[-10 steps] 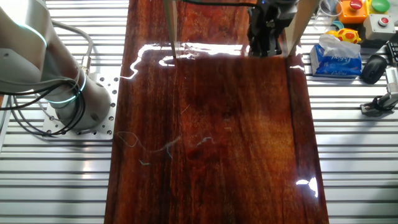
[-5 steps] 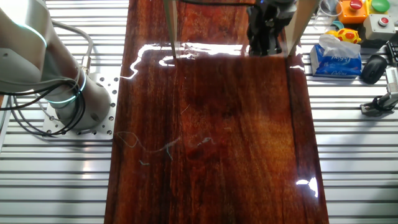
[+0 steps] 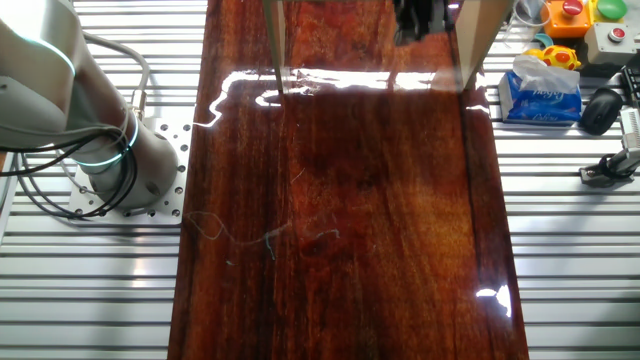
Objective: Take the object down from the shelf
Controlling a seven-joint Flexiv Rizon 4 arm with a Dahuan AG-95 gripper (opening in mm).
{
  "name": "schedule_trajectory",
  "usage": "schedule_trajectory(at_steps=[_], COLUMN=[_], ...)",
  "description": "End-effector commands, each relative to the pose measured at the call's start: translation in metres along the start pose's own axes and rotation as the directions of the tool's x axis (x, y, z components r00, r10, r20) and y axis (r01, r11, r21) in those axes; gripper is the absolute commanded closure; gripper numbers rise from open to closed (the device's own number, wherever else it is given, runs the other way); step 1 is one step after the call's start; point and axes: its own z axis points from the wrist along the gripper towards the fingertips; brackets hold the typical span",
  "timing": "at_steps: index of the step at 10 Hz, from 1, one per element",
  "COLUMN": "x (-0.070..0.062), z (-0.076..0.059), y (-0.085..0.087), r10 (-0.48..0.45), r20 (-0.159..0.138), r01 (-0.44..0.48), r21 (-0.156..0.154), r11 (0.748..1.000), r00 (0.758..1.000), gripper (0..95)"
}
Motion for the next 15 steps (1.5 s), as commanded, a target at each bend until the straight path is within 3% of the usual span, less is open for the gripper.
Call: schedule_trajectory(at_steps=[1, 4, 7, 9, 12, 13, 15], x=[0.000, 0.000, 0.000, -0.003, -0.012, -0.012, -0.012], z=[0.002, 0.002, 0.002, -0.015, -0.029, -0.031, -0.032], y=[-0.001, -0.001, -0.001, 0.014, 0.061, 0.064, 0.062], r10=[-0.037, -0.054, -0.049, -0.003, 0.077, 0.072, -0.036], r20=[0.016, 0.030, 0.023, 0.025, 0.017, 0.019, 0.021], r01=[0.037, 0.053, 0.049, 0.003, -0.078, -0.072, 0.036], r21=[0.006, 0.007, 0.006, 0.009, 0.016, 0.017, 0.006], r11=[0.999, 0.999, 0.999, 1.000, 0.997, 0.997, 0.999], r00=[0.999, 0.998, 0.999, 1.000, 0.997, 0.997, 0.999], gripper=[95.0, 95.0, 95.0, 95.0, 95.0, 95.0, 95.0])
